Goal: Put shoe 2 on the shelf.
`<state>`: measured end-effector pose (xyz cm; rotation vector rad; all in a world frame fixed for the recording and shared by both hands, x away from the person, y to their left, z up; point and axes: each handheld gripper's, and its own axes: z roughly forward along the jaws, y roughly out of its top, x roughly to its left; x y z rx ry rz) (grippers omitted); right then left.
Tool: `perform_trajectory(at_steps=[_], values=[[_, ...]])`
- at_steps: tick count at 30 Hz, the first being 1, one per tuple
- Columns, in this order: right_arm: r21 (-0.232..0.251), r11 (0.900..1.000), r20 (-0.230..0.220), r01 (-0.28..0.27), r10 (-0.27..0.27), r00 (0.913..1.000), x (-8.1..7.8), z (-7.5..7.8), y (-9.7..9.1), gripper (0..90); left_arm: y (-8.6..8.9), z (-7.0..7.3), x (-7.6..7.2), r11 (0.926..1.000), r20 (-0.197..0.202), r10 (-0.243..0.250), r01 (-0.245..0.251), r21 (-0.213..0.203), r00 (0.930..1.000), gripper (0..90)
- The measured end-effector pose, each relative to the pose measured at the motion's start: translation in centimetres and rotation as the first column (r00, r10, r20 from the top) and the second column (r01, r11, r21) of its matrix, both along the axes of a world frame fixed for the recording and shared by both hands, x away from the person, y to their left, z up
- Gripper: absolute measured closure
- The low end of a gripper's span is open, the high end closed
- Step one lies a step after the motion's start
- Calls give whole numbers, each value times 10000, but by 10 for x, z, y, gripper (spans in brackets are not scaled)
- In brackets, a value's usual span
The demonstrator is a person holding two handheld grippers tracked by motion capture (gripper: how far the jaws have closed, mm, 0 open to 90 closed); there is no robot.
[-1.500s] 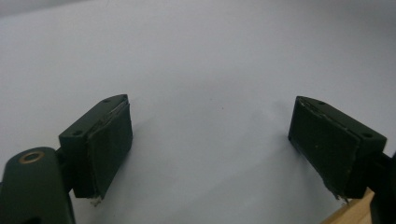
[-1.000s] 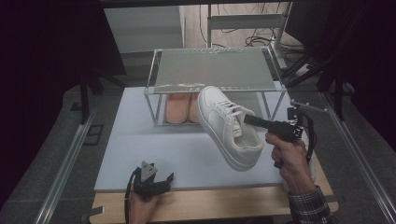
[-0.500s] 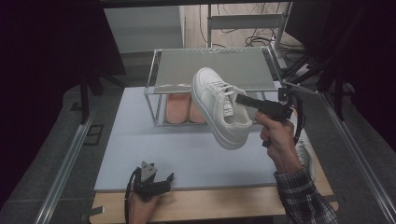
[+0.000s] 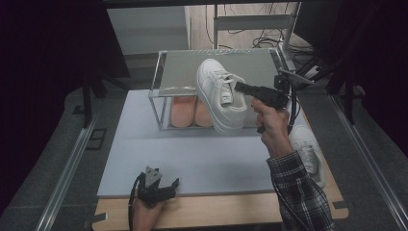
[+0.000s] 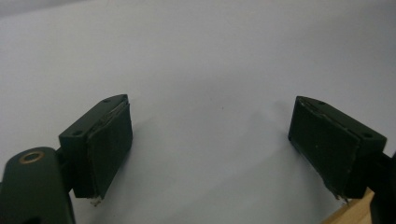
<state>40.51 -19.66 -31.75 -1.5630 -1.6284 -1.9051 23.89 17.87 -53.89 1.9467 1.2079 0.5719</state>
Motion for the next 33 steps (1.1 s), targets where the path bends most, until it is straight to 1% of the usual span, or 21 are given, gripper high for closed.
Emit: perform_trajectory(at_steps=[5,17,18,21,23,27,29,30,31,33], values=[[-35,9995,-96,328,-328,9994,12,0,3,813,0,0,0,10000,10,20,-20,-23,10000,136],[-309,9960,-269,839,-847,9960,39,-6,15,811,0,0,0,10000,0,16,-16,-3,10000,137],[-260,9959,-272,868,-875,9958,41,-6,16,811,0,0,0,10000,2,16,-16,-5,10000,137],[-313,9942,-302,1025,-1035,9942,47,-5,20,811,0,0,0,10000,2,17,-17,-2,10000,137],[-434,9928,-245,1118,-1130,9933,51,-5,23,810,0,0,0,10000,2,19,-19,-7,10000,137],[-487,9908,-219,1259,-1271,9916,59,-4,30,799,0,0,0,10000,9,27,-27,-31,10000,137],[-672,9908,27,1173,-1174,9931,61,-4,33,767,0,0,0,10000,9,27,-27,-28,10000,136],[-697,9895,125,1265,-1259,9920,62,-4,35,748,0,0,0,10000,9,29,-29,-29,10000,137],[-685,9880,184,1381,-1372,9904,61,-4,36,728,0,0,0,10000,6,27,-27,-32,10000,137],[-603,9894,351,1321,-1302,9909,63,-5,38,680,0,0,0,10000,8,30,-30,-27,10000,137]])
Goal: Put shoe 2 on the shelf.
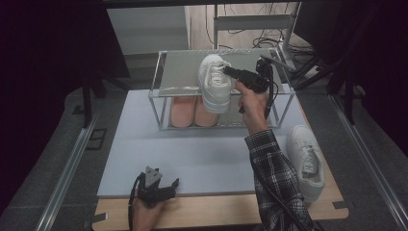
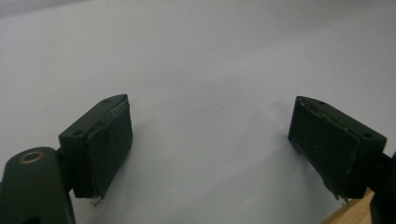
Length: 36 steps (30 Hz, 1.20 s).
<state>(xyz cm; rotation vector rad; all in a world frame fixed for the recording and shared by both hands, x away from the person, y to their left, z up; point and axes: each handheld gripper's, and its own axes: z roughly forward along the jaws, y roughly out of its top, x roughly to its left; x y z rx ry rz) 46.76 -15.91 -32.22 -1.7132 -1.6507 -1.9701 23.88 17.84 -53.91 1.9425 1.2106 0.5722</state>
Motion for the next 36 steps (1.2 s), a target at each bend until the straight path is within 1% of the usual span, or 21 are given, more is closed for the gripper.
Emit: perform_trajectory(at_steps=[1,3,7,9,12,16,18,20,22,24,25,31,36], values=[[39,10000,35,-37,37,10000,0,-1,1,641,0,0,0,10000,-2,0,0,-3,10000,137],[-98,9999,-65,-72,71,10000,1,-1,2,579,0,0,0,10000,-2,-1,1,-1,10000,137],[-3,10000,-125,-90,90,9999,0,-1,-4,519,0,0,0,10000,1,-2,2,8,10000,137],[96,9998,-23,-150,150,9999,-2,0,-8,519,0,0,0,10000,-2,-4,4,9,10000,137],[-74,9999,72,-101,101,9999,-7,3,-16,509,0,0,0,10000,-1,-5,5,15,10000,137],[70,9996,247,-255,253,9994,-15,5,-25,512,0,0,0,10000,3,0,0,16,10000,137],[-31,9993,363,-361,361,9987,-19,5,-28,515,0,0,0,10000,2,3,-3,17,10000,137],[27,9988,504,-480,478,9976,-23,5,-31,529,0,0,0,10000,14,0,0,3,10000,137],[96,9982,535,-585,579,9969,-27,4,-33,527,0,0,0,10000,-6,4,-4,20,10000,137],[-37,9977,596,-683,684,9959,-30,3,-35,525,0,0,0,10000,-6,4,-4,23,10000,137],[-8,9972,588,-751,750,9954,-32,2,-36,525,0,0,0,10000,7,1,-1,6,10000,137],[-24,9921,791,-1255,1253,9890,-43,-2,-41,527,0,0,0,10000,23,7,-7,0,10000,137],[-343,9871,789,-1566,1589,9841,-53,-5,-43,511,0,0,0,10000,27,10,-10,1,10000,137]])
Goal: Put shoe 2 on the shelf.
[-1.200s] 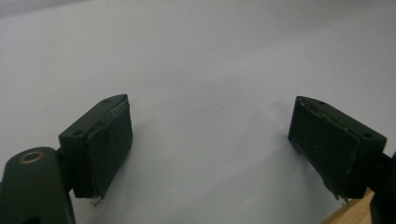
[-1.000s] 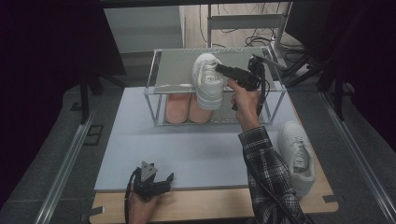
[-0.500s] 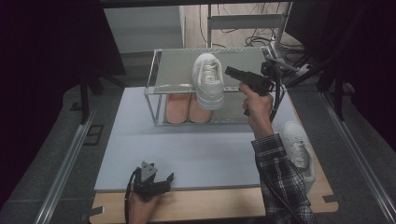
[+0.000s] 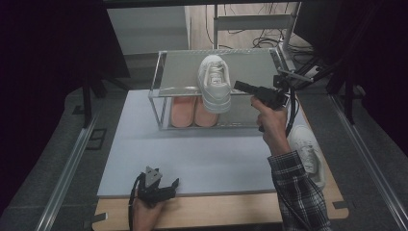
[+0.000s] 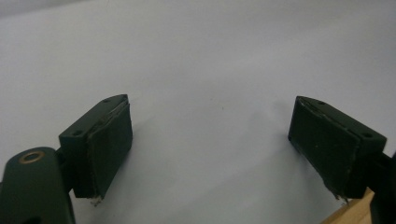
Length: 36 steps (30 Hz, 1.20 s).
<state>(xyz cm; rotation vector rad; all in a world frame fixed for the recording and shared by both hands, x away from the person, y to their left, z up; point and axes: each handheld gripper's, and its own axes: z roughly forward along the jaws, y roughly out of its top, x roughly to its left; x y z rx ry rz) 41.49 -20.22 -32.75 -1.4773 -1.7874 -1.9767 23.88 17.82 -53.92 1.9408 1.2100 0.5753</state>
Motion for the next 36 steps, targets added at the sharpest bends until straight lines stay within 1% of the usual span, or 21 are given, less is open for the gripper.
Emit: perform_trajectory(at_steps=[5,8,12,17,18,22,27,29,31,33,36], values=[[-342,9992,64,-221,223,9997,-9,-4,-2,485,0,0,0,10000,8,4,-4,-3,10000,137],[-580,9976,87,-381,386,9992,-14,-8,-3,498,0,0,0,10000,7,3,-3,-5,10000,137],[-692,9961,111,-549,558,9984,-23,-14,-1,547,0,0,0,10000,9,4,-4,-7,10000,137],[-684,9939,204,-861,877,9959,-32,-21,2,662,0,0,0,10000,9,9,-9,-5,10000,137],[-746,9932,245,-896,916,9955,-34,-23,3,684,0,0,0,10000,11,5,-5,-4,10000,137],[-740,9903,424,-1179,1212,9917,-42,-27,7,774,0,0,0,10000,4,3,-3,5,10000,137],[-783,9852,453,-1523,1561,9867,-48,-31,13,873,0,0,0,10000,5,7,-7,4,10000,137],[-842,9843,413,-1553,1592,9864,-51,-32,16,894,0,0,0,10000,4,7,-7,4,10000,137],[-848,9823,431,-1673,1714,9843,-51,-34,19,896,0,0,0,10000,5,7,-7,5,10000,137],[-979,9804,374,-1712,1756,9838,-51,-36,21,897,0,0,0,10000,4,8,-8,3,10000,137],[-1000,9795,301,-1751,1789,9834,-51,-38,25,898,0,0,0,10000,8,10,-10,5,10000,137]])
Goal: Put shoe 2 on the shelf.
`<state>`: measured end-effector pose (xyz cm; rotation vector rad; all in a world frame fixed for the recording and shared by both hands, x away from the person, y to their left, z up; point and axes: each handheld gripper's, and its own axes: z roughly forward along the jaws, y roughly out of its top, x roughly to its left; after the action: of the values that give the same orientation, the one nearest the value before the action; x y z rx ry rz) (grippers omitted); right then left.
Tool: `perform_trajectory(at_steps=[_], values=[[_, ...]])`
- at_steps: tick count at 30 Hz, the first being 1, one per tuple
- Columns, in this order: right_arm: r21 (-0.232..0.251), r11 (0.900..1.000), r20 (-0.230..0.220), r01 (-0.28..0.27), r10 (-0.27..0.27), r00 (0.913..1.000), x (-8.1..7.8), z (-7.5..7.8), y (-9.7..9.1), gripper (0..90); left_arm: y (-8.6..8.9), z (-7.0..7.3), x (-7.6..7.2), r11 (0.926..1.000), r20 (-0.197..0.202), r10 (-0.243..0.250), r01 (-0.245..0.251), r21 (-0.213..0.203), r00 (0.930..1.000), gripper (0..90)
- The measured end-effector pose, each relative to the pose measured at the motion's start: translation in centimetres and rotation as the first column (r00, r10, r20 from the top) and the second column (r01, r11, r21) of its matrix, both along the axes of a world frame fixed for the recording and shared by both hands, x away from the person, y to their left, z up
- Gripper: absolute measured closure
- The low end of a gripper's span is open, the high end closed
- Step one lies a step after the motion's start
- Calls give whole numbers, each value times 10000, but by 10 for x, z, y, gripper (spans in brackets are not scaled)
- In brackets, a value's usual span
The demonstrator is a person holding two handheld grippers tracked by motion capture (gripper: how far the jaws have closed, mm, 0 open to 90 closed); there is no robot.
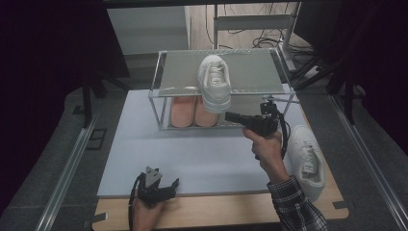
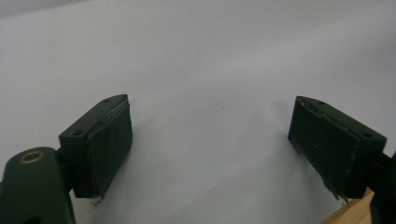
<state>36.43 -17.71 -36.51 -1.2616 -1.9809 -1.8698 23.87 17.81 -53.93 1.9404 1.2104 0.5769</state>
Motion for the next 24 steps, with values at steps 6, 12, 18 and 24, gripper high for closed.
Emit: perform_trajectory(at_steps=[6,12,18,24], values=[[-225,9997,-53,114,-115,9999,4,-4,6,898,0,0,0,10000,8,0,0,-6,10000,137],[-268,9993,-178,278,-283,9994,11,-8,9,898,0,0,0,10000,9,-1,1,-9,10000,137],[-195,9992,-204,351,-355,9992,15,-8,10,899,0,0,0,10000,5,0,0,-11,10000,137],[-301,9988,-182,380,-386,9991,18,-8,12,899,0,0,0,10000,11,-2,2,-8,10000,137]])
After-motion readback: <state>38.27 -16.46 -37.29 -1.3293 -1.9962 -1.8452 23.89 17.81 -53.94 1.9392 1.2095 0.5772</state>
